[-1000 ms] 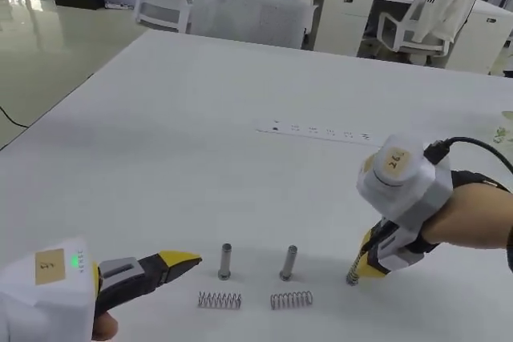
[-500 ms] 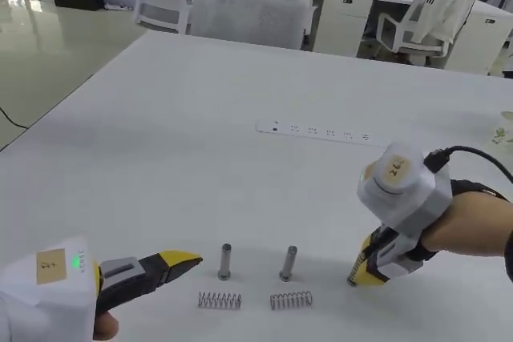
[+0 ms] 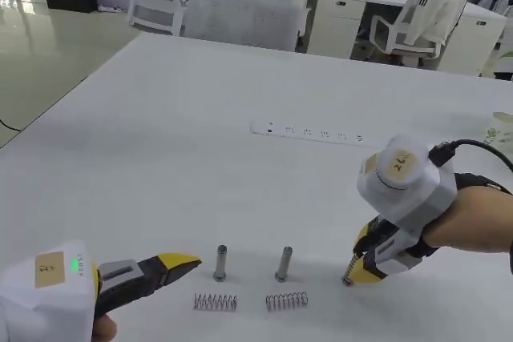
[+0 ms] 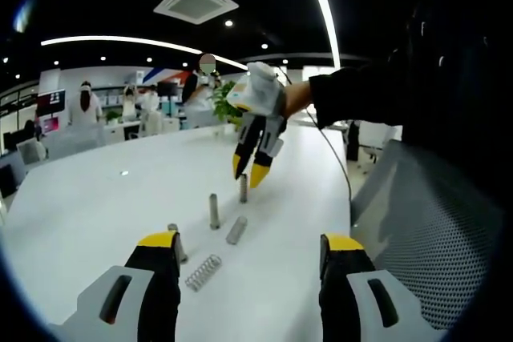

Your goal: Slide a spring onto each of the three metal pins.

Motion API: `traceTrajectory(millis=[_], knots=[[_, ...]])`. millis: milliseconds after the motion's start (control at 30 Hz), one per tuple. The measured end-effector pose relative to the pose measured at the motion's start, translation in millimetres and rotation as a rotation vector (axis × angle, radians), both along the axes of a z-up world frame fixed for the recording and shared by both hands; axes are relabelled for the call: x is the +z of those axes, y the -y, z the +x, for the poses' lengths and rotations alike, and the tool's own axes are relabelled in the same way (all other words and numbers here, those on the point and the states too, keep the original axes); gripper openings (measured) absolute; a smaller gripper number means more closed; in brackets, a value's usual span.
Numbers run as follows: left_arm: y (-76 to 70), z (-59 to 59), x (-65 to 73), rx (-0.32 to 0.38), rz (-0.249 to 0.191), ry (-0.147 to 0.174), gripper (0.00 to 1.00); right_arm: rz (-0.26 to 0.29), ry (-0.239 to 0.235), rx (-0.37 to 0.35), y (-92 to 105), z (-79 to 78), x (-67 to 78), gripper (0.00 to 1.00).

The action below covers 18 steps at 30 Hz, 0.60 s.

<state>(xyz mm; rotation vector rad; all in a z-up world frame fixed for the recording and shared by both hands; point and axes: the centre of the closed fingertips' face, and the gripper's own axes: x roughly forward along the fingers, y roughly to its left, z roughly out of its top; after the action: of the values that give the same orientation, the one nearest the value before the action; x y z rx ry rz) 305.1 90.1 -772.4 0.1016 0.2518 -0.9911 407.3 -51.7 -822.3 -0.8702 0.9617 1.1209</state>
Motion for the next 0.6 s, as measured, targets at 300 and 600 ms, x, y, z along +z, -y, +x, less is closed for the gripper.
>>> traceTrajectory(millis=[300, 600], knots=[[1.8, -1.3, 0.1, -0.009, 0.008, 0.003, 0.66, 0.016, 0.041, 0.042, -14.8, -7.4, 18.1, 0.23], [2.0, -2.0, 1.6, -0.012, 0.011, 0.008, 0.66, 0.05, 0.027, 0.077, -32.8, -18.0, 22.7, 0.22]])
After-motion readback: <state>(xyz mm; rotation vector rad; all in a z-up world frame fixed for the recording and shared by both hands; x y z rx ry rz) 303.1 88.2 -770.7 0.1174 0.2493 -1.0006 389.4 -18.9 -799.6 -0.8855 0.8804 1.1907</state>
